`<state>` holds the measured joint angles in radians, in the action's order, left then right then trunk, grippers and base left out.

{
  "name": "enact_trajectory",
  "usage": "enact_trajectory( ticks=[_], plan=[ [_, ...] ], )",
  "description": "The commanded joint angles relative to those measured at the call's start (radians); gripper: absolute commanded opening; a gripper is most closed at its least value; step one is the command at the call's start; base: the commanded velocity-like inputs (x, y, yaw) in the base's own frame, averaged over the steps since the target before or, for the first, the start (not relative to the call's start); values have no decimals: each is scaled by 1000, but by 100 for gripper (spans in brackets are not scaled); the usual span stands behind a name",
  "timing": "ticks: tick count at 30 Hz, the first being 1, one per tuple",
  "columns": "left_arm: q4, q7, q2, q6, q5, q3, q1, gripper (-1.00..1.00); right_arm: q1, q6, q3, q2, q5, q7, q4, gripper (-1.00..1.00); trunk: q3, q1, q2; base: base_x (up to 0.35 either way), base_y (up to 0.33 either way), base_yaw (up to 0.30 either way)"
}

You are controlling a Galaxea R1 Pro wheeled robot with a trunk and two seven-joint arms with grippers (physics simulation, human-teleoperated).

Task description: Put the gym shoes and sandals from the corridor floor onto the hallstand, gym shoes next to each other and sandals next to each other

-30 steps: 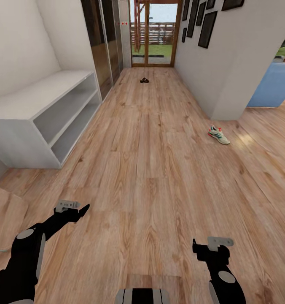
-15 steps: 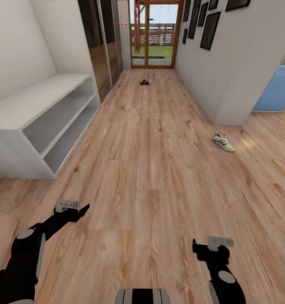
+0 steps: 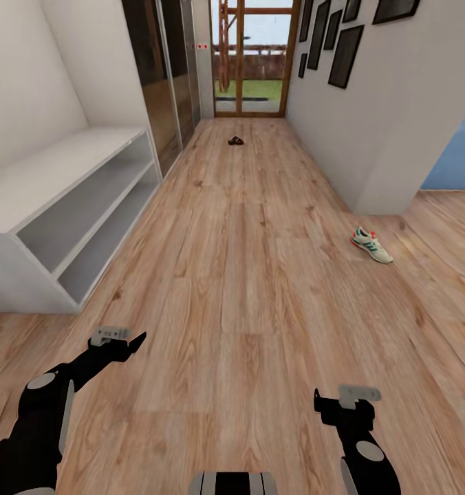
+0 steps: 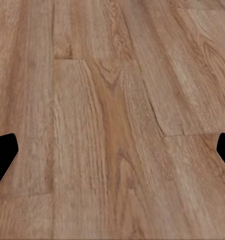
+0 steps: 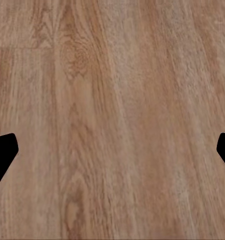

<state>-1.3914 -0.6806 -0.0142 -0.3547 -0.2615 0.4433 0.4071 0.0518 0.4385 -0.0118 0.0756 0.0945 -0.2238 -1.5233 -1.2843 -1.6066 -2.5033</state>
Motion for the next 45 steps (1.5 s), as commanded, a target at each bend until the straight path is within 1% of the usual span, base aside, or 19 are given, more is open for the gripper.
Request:
enact_trajectory(
  ticks=[1,7,9,12,16,19,39,42,45],
  plan=[
    [-1,-8,-1,-5,-5,3,1,100,0,8,0,1,10,1,-1,100,-1,0,0,334,0,0],
    [-1,-8,-2,-5,-5,3,1,100,0,8,-1,1,10,1,-2,100,0,0,0,334,0,0],
    [-1,-8,-8,-5,-5,-1,1,100,0,8,0,1,10,1,-2,100,0,0,0,334,0,0],
    [-1,-7,-21,-6,-7,-16,1,100,0,8,0,1,10,1,-2,100,1,0,0,334,0,0],
    [-1,-7,-38,-5,-9,-49,1,100,0,8,0,1,11,1,-2,100,4,0,0,334,0,0],
    [-1,-7,-41,-6,-10,-56,1,100,0,8,0,1,11,1,-2,100,7,0,0,334,0,0],
    [-1,-7,-41,-6,-13,-59,1,100,0,8,-1,0,10,4,-1,100,10,0,0,334,0,0],
    [-6,-22,-42,-2,-10,-57,-3,100,0,11,1,3,8,4,-2,100,10,0,0,0,0,0],
    [-6,-22,-42,-2,-10,-57,-3,100,0,11,1,3,8,4,-2,100,10,0,0,0,0,0]
  ],
)
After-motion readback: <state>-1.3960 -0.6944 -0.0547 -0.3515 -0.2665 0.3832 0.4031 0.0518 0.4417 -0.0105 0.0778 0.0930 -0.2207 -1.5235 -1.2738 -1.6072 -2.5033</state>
